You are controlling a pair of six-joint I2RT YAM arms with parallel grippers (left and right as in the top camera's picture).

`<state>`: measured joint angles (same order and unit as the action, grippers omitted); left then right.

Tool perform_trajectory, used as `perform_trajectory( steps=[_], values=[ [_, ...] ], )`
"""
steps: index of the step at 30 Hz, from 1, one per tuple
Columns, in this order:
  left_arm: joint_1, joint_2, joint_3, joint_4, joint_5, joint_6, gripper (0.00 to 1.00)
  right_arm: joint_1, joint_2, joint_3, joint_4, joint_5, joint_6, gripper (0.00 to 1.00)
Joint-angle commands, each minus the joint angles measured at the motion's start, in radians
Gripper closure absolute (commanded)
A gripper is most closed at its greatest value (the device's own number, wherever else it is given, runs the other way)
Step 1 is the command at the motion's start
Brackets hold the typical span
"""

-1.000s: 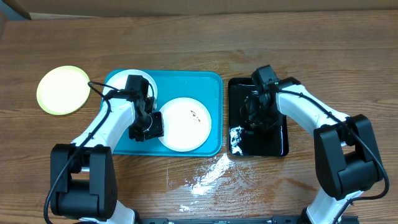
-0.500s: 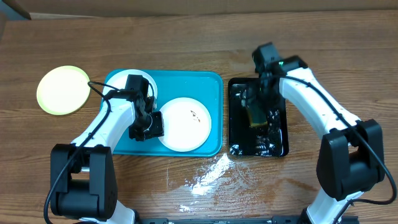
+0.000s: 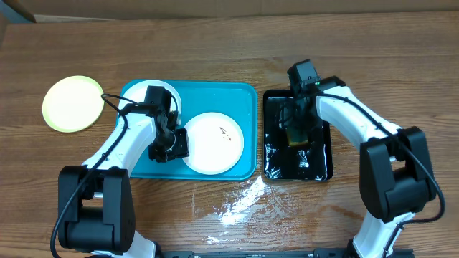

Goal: Clean dirty plates on tray and stack at the side
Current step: 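Rub the sponge around the wet black tray with the right gripper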

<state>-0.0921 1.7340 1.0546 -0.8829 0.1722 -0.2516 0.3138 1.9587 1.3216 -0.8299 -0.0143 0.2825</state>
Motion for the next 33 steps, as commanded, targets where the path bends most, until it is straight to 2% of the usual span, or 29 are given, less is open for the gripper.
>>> perform_trajectory(
  steps=[1, 3, 6, 7, 12, 20, 23, 31, 33],
  values=[
    [-0.010, 0.007, 0.007, 0.002, 0.012, 0.012, 0.57, -0.006, 0.002, -0.009, 0.029, 0.013, -0.003, 0.65],
    [-0.010, 0.007, 0.007, 0.002, 0.012, 0.012, 0.57, -0.006, 0.002, -0.009, 0.037, 0.013, -0.003, 0.65],
    [-0.010, 0.007, 0.007, 0.000, 0.012, 0.012, 0.57, -0.006, 0.001, 0.004, 0.035, 0.013, -0.003, 0.29],
    [-0.010, 0.007, 0.007, -0.003, 0.012, 0.012, 0.56, -0.006, 0.000, 0.018, 0.026, 0.013, -0.003, 0.23],
    [-0.014, 0.007, 0.007, -0.022, 0.012, 0.012, 0.56, -0.006, -0.001, 0.074, -0.033, 0.013, -0.003, 0.13],
    [-0.053, 0.007, -0.014, 0.051, 0.000, 0.000, 0.58, -0.006, 0.003, 0.014, 0.022, 0.013, -0.003, 0.12],
    [-0.061, 0.007, -0.015, 0.072, -0.023, -0.013, 0.66, -0.006, 0.008, 0.007, 0.031, 0.013, -0.003, 0.15],
    [-0.061, 0.007, -0.015, 0.069, -0.071, -0.034, 0.67, -0.006, 0.054, 0.007, 0.047, 0.013, -0.003, 0.20],
    [-0.061, 0.007, -0.016, 0.070, -0.071, -0.034, 0.67, -0.006, 0.066, 0.007, 0.047, 0.013, -0.003, 0.26]
  ],
)
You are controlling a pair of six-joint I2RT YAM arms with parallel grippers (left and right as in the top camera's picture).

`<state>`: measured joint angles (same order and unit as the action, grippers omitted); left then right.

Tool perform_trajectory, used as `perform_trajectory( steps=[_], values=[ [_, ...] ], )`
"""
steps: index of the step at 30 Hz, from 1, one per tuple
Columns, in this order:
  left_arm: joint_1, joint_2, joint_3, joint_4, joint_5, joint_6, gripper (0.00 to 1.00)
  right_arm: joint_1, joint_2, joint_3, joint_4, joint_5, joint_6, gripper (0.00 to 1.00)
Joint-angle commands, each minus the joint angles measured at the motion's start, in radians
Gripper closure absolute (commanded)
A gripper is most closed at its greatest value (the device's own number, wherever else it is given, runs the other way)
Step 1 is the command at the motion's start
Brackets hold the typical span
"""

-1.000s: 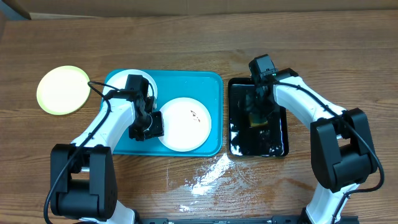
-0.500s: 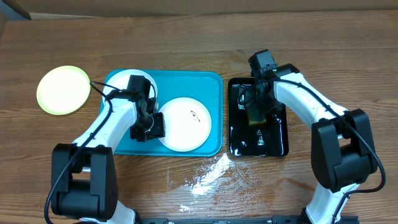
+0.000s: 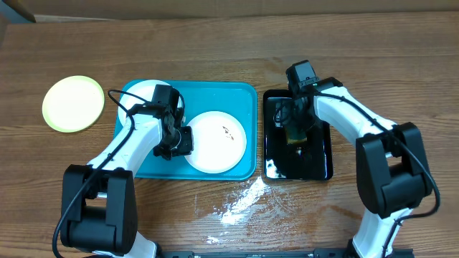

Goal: Clean dirty plates on tray and stack at the side
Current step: 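Rub the sponge around the wet black tray with the right gripper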

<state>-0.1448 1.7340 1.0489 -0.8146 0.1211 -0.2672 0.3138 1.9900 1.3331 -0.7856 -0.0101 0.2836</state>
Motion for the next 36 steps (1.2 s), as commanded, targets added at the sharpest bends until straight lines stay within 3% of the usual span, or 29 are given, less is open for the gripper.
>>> perform_trajectory(
  steps=[1, 3, 8, 12, 14, 19, 22, 24, 26, 27, 29, 30, 36],
  values=[
    [-0.008, 0.007, -0.010, 0.002, -0.020, -0.019, 0.67, -0.006, 0.037, -0.005, 0.003, 0.009, -0.004, 0.35],
    [-0.008, 0.007, -0.010, 0.002, -0.020, -0.018, 0.67, -0.006, 0.034, -0.002, -0.002, 0.009, -0.003, 0.51],
    [-0.008, 0.007, -0.011, 0.005, -0.020, -0.018, 0.68, -0.013, 0.012, 0.051, -0.069, 0.010, -0.004, 0.53],
    [-0.008, 0.007, -0.011, 0.008, -0.019, -0.018, 0.61, -0.018, 0.005, 0.055, -0.089, 0.009, -0.004, 0.41],
    [-0.008, 0.007, -0.011, 0.008, -0.017, -0.018, 0.61, -0.018, 0.005, 0.044, -0.093, 0.009, -0.004, 0.40],
    [-0.008, 0.007, -0.015, 0.008, -0.018, -0.029, 0.66, -0.018, 0.006, 0.005, -0.084, 0.009, -0.003, 0.40],
    [-0.008, 0.007, -0.025, 0.015, -0.021, -0.029, 0.78, -0.018, 0.008, -0.001, -0.092, 0.009, -0.003, 0.40],
    [-0.008, 0.007, -0.036, 0.039, -0.021, -0.029, 0.78, -0.018, 0.008, -0.001, -0.094, 0.009, -0.003, 0.40],
    [-0.008, 0.007, -0.037, 0.050, -0.020, -0.028, 0.80, -0.018, 0.007, 0.002, -0.094, 0.009, -0.004, 0.50],
    [-0.008, 0.007, -0.037, 0.054, -0.020, -0.029, 0.85, -0.018, 0.007, 0.008, -0.095, 0.009, -0.004, 0.60],
    [-0.008, 0.007, -0.037, 0.062, -0.020, -0.028, 0.92, -0.018, 0.007, 0.037, -0.116, 0.008, -0.004, 0.91],
    [-0.008, 0.007, -0.037, 0.071, -0.020, -0.028, 0.96, -0.019, 0.007, 0.058, -0.137, 0.008, -0.004, 0.96],
    [-0.008, 0.007, -0.040, 0.088, -0.021, -0.029, 0.96, -0.019, -0.003, 0.181, -0.267, 0.009, -0.004, 0.96]
  ],
)
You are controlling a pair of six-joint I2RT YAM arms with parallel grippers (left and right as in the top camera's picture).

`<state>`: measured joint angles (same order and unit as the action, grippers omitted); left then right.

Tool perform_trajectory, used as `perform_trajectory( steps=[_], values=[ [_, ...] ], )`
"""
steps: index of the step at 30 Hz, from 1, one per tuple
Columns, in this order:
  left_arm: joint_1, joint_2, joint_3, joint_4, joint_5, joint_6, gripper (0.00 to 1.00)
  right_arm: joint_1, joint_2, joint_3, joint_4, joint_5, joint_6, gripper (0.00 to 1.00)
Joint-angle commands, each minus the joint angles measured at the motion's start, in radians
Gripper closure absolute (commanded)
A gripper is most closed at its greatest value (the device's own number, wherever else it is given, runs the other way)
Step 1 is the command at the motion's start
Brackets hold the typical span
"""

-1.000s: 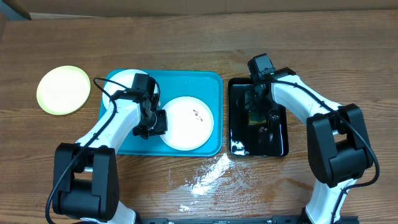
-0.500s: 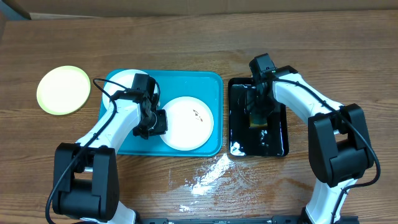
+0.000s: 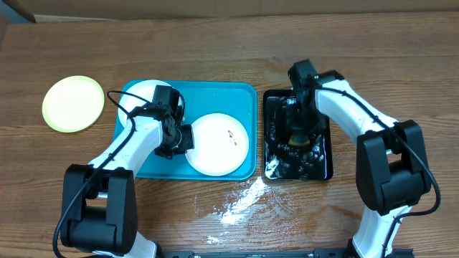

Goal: Clean dirty plates on tray and stack at the side
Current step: 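Rub the sponge around the wet black tray with the right gripper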

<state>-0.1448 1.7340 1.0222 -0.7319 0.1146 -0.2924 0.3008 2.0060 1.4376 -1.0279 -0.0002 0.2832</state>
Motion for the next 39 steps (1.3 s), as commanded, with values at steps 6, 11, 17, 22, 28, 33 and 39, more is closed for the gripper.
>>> perform_trajectory(
  steps=[6, 11, 17, 22, 28, 33, 39],
  values=[
    [-0.008, 0.007, -0.022, 0.023, -0.014, -0.003, 0.62, -0.006, -0.050, 0.109, -0.070, -0.001, -0.023, 0.96],
    [-0.008, 0.007, -0.041, 0.051, -0.014, -0.004, 0.66, -0.006, -0.050, 0.095, -0.073, -0.001, -0.023, 0.96],
    [-0.008, 0.007, -0.084, 0.091, -0.014, -0.003, 0.89, -0.006, -0.050, 0.078, -0.059, -0.001, -0.023, 0.96],
    [-0.008, 0.003, -0.043, 0.063, -0.014, -0.002, 0.96, -0.009, -0.081, 0.094, -0.063, -0.019, -0.082, 0.96],
    [-0.008, -0.001, 0.016, 0.023, -0.026, 0.000, 0.96, -0.053, -0.113, 0.094, -0.078, -0.171, -0.076, 0.96],
    [-0.008, -0.001, 0.030, 0.023, -0.039, 0.000, 0.96, -0.081, -0.111, 0.092, -0.118, -0.209, -0.079, 0.96],
    [-0.009, -0.001, 0.030, 0.021, -0.072, 0.001, 0.96, -0.087, -0.111, 0.088, -0.141, -0.196, -0.044, 0.96]
  ],
)
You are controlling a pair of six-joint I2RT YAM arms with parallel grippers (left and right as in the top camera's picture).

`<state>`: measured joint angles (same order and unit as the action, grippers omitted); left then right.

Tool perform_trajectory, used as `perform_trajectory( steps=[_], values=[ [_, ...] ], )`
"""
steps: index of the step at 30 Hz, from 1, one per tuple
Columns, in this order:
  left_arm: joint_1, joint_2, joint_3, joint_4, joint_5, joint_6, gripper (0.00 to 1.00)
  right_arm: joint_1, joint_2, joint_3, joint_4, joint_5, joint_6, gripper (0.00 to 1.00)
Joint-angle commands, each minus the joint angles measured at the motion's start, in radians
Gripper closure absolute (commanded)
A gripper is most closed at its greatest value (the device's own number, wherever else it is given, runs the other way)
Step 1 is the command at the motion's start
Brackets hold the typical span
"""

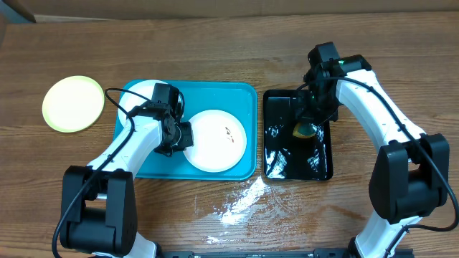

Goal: Clean dirty plates on tray and stack at the side
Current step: 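Rub the sponge around the wet black tray with the right gripper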

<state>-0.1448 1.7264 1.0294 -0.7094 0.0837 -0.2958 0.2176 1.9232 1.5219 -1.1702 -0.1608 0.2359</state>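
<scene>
On the teal tray (215,93) lies a white plate (219,143) with a few dark specks near its middle. My left gripper (182,136) is at that plate's left rim and looks shut on it. A second white plate (143,92) shows partly under my left arm at the tray's back left. A yellow-green plate (72,103) rests on the table left of the tray. My right gripper (307,123) is shut on a yellow sponge (302,131) over the black water tray (287,158).
Spilled water (237,203) glistens on the wooden table in front of the two trays. The black tray's surface is wet and reflective. A cardboard edge runs along the table's back.
My right arm has swung back and to the right, and the sponge now sits higher and nearer the black tray's back right. The left gripper and white plate shifted slightly left.
My left gripper stayed at the speckled plate's left rim throughout, and plate and gripper shifted a little together on the teal tray. My right gripper kept the sponge in the black tray, first at its back, then pressed mid-tray, now at the back right.
</scene>
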Motion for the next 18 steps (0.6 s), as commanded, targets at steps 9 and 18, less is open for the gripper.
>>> perform_trajectory(
  steps=[9, 18],
  values=[
    [-0.014, 0.007, 0.023, -0.017, -0.069, 0.004, 0.96, -0.004, -0.029, 0.003, -0.021, -0.048, 0.008, 0.96],
    [-0.038, 0.007, 0.022, -0.019, -0.068, 0.004, 0.96, -0.023, -0.029, 0.003, -0.011, -0.077, 0.116, 0.96]
  ],
)
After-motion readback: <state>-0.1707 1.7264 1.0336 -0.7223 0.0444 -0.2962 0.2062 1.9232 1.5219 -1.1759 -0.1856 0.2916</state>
